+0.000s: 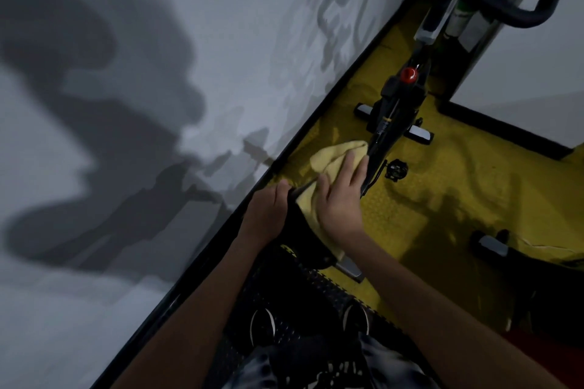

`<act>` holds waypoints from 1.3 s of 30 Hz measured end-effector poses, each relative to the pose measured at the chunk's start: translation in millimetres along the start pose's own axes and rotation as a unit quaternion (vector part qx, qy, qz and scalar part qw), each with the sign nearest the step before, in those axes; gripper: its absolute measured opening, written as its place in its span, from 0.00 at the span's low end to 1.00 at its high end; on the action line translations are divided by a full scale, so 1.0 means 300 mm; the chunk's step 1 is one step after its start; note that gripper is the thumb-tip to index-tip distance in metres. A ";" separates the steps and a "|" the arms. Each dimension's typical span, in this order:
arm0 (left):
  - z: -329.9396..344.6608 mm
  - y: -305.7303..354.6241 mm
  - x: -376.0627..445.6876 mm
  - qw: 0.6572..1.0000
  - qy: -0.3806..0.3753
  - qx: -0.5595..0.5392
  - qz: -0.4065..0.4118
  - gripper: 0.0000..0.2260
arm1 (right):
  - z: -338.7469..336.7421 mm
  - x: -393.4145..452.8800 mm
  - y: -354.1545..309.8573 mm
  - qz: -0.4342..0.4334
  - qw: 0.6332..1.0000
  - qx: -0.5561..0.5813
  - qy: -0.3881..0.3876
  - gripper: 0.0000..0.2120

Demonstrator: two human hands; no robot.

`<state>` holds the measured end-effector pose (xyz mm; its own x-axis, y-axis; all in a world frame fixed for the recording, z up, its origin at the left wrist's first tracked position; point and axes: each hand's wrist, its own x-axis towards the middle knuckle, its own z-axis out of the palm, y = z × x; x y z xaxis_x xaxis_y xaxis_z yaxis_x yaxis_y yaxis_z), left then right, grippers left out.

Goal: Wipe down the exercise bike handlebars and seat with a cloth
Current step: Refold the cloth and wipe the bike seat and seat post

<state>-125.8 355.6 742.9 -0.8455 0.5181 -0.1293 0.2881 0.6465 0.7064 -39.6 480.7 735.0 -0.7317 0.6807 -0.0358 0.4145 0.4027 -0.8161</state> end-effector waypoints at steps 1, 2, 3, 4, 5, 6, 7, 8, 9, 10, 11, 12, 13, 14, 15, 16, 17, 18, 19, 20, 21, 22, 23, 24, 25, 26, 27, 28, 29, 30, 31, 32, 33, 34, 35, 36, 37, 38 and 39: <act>-0.004 0.006 -0.004 1.000 0.003 0.001 -0.008 0.18 | -0.002 0.059 -0.001 0.010 1.000 0.010 0.015 0.34; -0.007 0.009 -0.007 1.000 0.009 0.001 -0.007 0.18 | -0.002 0.115 -0.002 0.026 0.999 0.017 0.030 0.33; -0.008 0.010 -0.010 1.000 0.011 0.001 0.002 0.18 | 0.000 0.164 -0.005 0.045 0.998 0.018 0.043 0.32; -0.010 0.018 -0.015 1.000 0.010 0.001 0.011 0.17 | 0.003 0.202 -0.007 0.061 0.997 0.015 0.055 0.31; -0.012 0.025 -0.016 1.000 0.012 0.006 0.011 0.17 | 0.002 0.224 -0.012 0.072 0.995 0.010 0.066 0.30; -0.011 0.029 -0.017 1.000 0.016 0.003 0.003 0.18 | 0.002 0.228 -0.013 0.074 0.995 0.005 0.073 0.30; -0.011 0.029 -0.015 1.000 0.022 -0.006 -0.009 0.18 | 0.003 0.214 -0.015 0.066 0.995 -0.001 0.075 0.30; -0.009 0.027 -0.014 0.999 0.029 -0.017 -0.019 0.18 | 0.003 0.182 -0.020 0.049 0.996 -0.009 0.071 0.31; -0.007 0.025 -0.014 0.999 0.038 -0.027 -0.025 0.18 | 0.007 0.133 -0.025 0.032 0.998 -0.016 0.059 0.32; -0.007 0.026 -0.016 0.998 0.043 -0.031 -0.026 0.19 | 0.017 0.076 -0.025 0.020 0.999 -0.019 0.045 0.32; -0.005 0.023 -0.014 0.998 0.044 -0.031 -0.022 0.19 | 0.026 0.012 -0.023 0.015 0.999 -0.024 0.031 0.32; -0.002 0.020 -0.013 0.999 0.040 -0.029 -0.020 0.19 | 0.037 -0.050 -0.019 0.006 0.999 -0.036 0.026 0.32; 0.001 0.014 -0.009 0.999 0.039 -0.029 -0.023 0.19 | 0.048 -0.107 -0.011 -0.009 0.998 -0.054 0.031 0.31; 0.000 0.015 -0.008 0.998 0.041 -0.034 -0.026 0.19 | 0.057 -0.155 0.003 -0.021 0.997 -0.069 0.035 0.31; -0.001 0.014 -0.009 0.998 0.044 -0.034 -0.027 0.19 | 0.060 -0.196 0.017 -0.024 0.996 -0.073 0.033 0.30; 0.002 0.010 -0.008 0.998 0.043 -0.029 -0.025 0.18 | 0.059 -0.229 0.029 -0.026 0.997 -0.072 0.024 0.30; 0.002 0.010 -0.009 0.999 0.038 -0.024 -0.021 0.17 | 0.052 -0.260 0.038 -0.030 0.997 -0.069 0.011 0.31; 0.001 0.010 -0.011 0.999 0.033 -0.013 -0.017 0.16 | 0.037 -0.287 0.038 -0.032 0.997 -0.066 -0.006 0.31; -0.001 0.011 -0.013 0.999 0.028 -0.011 -0.017 0.16 | 0.018 -0.312 0.038 -0.029 0.997 -0.063 -0.026 0.32; -0.005 0.015 -0.015 0.999 0.022 -0.018 -0.021 0.16 | -0.003 -0.334 0.041 -0.024 0.997 -0.059 -0.048 0.32; -0.007 0.015 -0.014 0.999 0.019 -0.030 -0.025 0.17 | -0.029 -0.348 0.045 -0.017 0.996 -0.053 -0.071 0.32; -0.005 0.012 -0.014 0.999 0.021 -0.040 -0.028 0.18 | -0.059 -0.352 0.043 -0.010 0.995 -0.045 -0.093 0.31; -0.004 0.007 -0.012 0.998 0.022 -0.041 -0.030 0.19 | -0.092 -0.345 0.046 -0.007 0.993 -0.040 -0.112 0.29; 0.001 -0.001 -0.010 0.999 0.017 -0.029 -0.030 0.20 | -0.127 -0.329 0.042 -0.007 0.991 -0.042 -0.129 0.26; 0.005 -0.005 -0.008 0.999 0.009 -0.010 -0.030 0.19 | -0.162 -0.305 0.037 -0.005 0.988 -0.048 -0.144 0.21; 0.010 -0.011 -0.005 0.999 0.001 0.013 -0.035 0.19 | -0.197 -0.276 0.019 0.004 0.986 -0.051 -0.159 0.15; 0.016 -0.017 0.001 0.999 -0.003 0.030 -0.031 0.18 | -0.230 -0.246 -0.007 0.023 0.984 -0.045 -0.172 0.09; 0.022 -0.024 0.007 0.999 0.003 0.037 -0.020 0.17 | -0.261 -0.217 -0.038 0.036 0.983 -0.035 -0.179 0.06; 0.026 -0.027 0.014 0.999 0.014 0.037 -0.001 0.17 | -0.286 -0.190 -0.069 0.030 0.984 -0.027 -0.175 0.06; 0.024 -0.025 0.016 0.999 0.027 0.035 0.020 0.16 | -0.305 -0.161 -0.098 0.008 0.986 -0.020 -0.168 0.06; 0.019 -0.020 0.017 0.998 0.037 0.032 0.037 0.14 | -0.319 -0.132 -0.129 -0.013 0.986 -0.001 -0.166 0.08; 0.008 -0.009 0.017 0.998 0.045 0.022 0.043 0.12 | -0.327 -0.104 -0.159 -0.019 0.984 0.041 -0.172 0.09; -0.009 0.009 0.016 0.998 0.055 0.000 0.043 0.10 | -0.329 -0.075 -0.179 0.002 0.976 0.103 -0.190 0.11; -0.027 0.031 0.012 0.997 0.065 -0.035 0.033 0.09 | -0.329 -0.046 -0.199 0.052 0.956 0.182 -0.222 0.11; -0.046 0.067 0.005 0.994 0.071 -0.082 0.014 0.08 | -0.329 -0.019 -0.215 0.122 0.923 0.260 -0.256 0.13; -0.066 0.102 -0.002 0.987 0.064 -0.147 -0.021 0.07 | -0.330 0.001 -0.231 0.188 0.885 0.321 -0.279 0.15; -0.092 0.144 -0.015 0.969 0.047 -0.235 -0.063 0.08 | -0.325 0.018 -0.242 0.231 0.856 0.358 -0.294 0.16; -0.120 0.185 -0.033 0.937 0.023 -0.331 -0.105 0.10 | -0.315 0.031 -0.250 0.248 0.837 0.378 -0.308 0.18; -0.146 0.214 -0.051 0.900 -0.001 -0.417 -0.128 0.14 | -0.302 0.039 -0.258 0.251 0.827 0.387 -0.321 0.20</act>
<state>-114.1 364.9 820.7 -0.8349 0.4140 -0.3626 -0.3537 0.1011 0.9299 -31.1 513.0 850.0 -0.8124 0.0788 -0.5778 0.4634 -0.5143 -0.7217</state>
